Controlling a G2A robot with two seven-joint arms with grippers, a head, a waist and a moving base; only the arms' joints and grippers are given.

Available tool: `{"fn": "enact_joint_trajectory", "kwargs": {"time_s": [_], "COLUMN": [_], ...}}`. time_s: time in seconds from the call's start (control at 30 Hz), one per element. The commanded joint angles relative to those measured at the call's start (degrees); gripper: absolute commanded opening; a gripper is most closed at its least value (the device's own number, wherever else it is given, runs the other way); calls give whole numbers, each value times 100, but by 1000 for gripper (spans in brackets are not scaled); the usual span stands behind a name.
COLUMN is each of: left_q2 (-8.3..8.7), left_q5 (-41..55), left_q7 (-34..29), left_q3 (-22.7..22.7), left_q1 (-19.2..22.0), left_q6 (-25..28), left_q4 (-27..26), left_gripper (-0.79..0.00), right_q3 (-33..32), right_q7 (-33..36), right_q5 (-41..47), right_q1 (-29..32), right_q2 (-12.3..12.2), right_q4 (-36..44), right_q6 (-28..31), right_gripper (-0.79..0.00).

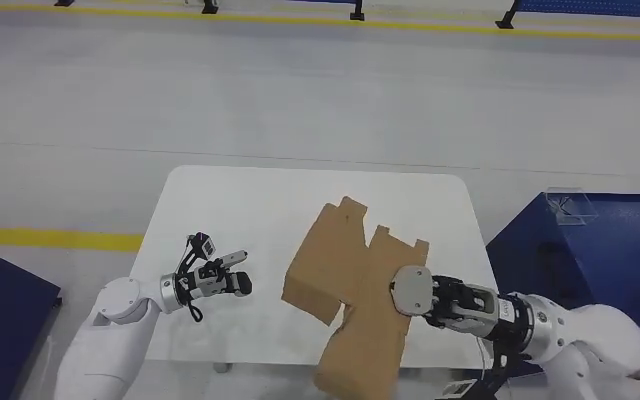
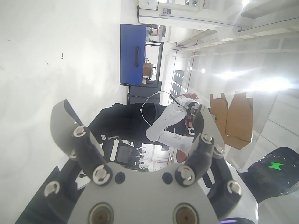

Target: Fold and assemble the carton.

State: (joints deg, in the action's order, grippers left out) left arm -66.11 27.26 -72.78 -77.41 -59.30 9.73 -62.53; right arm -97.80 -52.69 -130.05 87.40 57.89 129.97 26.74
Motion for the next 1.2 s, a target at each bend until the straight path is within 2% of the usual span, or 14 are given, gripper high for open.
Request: {"fn": "enact_joint_trajectory", "kwargs": {"time_s": [0.0,0.07,0.13,0.2,0.23,0.3,0.4,0.5,0.6,0.77,1.1,1.17], "left_q2": [0,0,0,0,0,0,0,0,0,0,0,9], "left_q5": [0,0,0,0,0,0,0,0,0,0,0,162], "left_q7": [0,0,0,0,0,0,0,0,0,0,0,46], "left_q3": [0,0,0,0,0,0,0,0,0,0,0,-81], "left_q1": [0,0,0,0,0,0,0,0,0,0,0,-31], "left_q6": [0,0,0,0,0,0,0,0,0,0,0,57], "left_q4": [0,0,0,0,0,0,0,0,0,0,0,-124], "left_gripper": [0,0,0,0,0,0,0,0,0,0,0,0], "right_q3": [-27,-17,-2,143,242,476,597,568,605,931,931,1258], "right_q7": [493,1082,1977,3236,3784,5251,7320,8724,9228,9222,9222,9366], "right_q5": [2021,3843,5328,6980,7992,9948,12557,14113,14658,14779,14779,15566], "right_q1": [37,60,115,287,355,493,470,433,430,378,378,399], "right_q2": [52,95,102,84,70,4,-115,-192,-210,-183,-183,-151], "right_q4": [-200,-332,-429,-627,-666,-693,-688,-903,-1131,-1178,-1178,-1275], "right_q6": [662,1285,1806,2096,2043,1614,458,-367,-692,-1118,-1118,-1621], "right_gripper": [-785,-785,-785,-785,-785,-785,-785,-785,-785,-785,-785,-785]}}
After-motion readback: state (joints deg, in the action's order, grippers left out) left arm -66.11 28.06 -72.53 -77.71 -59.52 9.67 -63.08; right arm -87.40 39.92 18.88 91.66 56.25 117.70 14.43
